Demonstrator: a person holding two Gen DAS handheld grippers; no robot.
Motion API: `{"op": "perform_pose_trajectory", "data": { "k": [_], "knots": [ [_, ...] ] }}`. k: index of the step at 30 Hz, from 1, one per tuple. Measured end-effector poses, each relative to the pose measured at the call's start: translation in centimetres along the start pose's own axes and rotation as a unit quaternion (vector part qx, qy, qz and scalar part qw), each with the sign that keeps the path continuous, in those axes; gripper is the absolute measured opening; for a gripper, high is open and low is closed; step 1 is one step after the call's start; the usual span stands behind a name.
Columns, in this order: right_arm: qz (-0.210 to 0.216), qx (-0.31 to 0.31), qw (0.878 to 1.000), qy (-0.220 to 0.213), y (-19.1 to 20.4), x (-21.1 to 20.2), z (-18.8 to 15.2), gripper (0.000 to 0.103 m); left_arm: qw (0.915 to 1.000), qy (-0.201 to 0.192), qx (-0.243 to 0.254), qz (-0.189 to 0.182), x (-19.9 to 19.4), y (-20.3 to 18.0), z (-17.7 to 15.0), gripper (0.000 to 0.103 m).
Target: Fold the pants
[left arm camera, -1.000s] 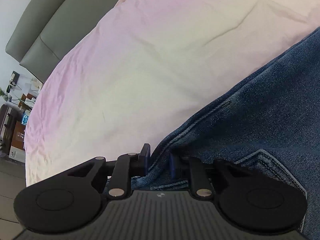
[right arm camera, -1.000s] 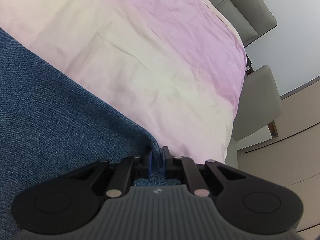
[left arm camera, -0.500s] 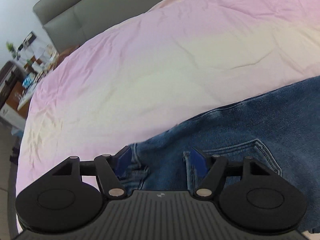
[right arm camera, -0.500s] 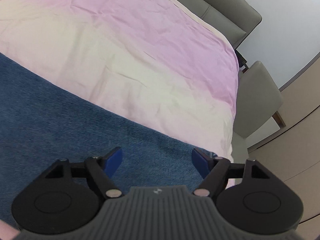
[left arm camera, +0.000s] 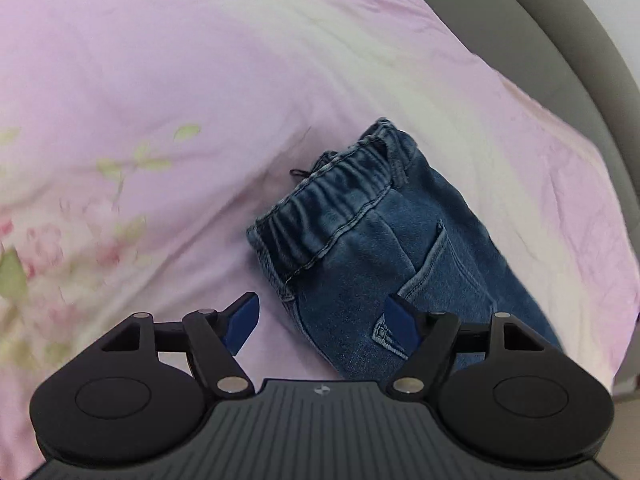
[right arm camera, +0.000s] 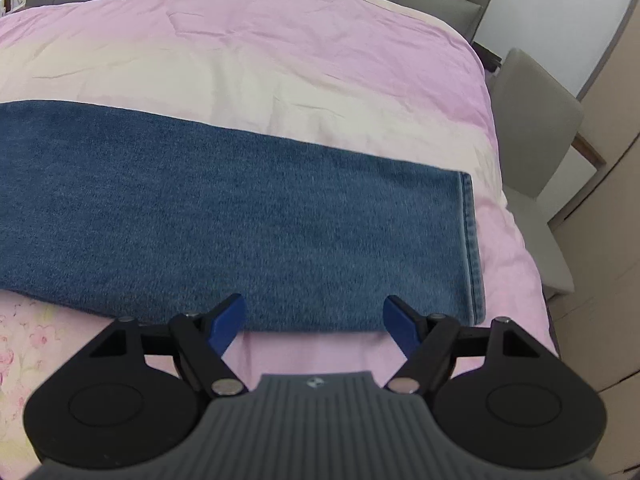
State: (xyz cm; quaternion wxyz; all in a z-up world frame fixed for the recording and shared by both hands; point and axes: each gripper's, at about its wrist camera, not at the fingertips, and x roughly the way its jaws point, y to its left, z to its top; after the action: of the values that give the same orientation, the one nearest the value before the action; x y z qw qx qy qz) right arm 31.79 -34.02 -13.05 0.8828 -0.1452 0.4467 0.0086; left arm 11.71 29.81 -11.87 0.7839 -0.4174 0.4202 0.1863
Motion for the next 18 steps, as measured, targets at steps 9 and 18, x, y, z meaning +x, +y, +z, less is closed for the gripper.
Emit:
{"op": "perform_pose_trajectory", "data": {
  "k": [9, 18],
  "knots": [
    [-0.010, 0.090, 0.995, 0.036, -3.7, -0.8, -2.4, 0.072, 0.9915, -0.044, -0.107, -0.060, 3.6, 2.1, -1.2, 0.059],
    [-0.023, 0.072, 0.996, 0.035, -4.4, -0.6, -2.4, 0.072, 0.9882, -0.081, 0.130, -0.003, -1.0, -6.7, 2.8, 0.051]
  ]
}}
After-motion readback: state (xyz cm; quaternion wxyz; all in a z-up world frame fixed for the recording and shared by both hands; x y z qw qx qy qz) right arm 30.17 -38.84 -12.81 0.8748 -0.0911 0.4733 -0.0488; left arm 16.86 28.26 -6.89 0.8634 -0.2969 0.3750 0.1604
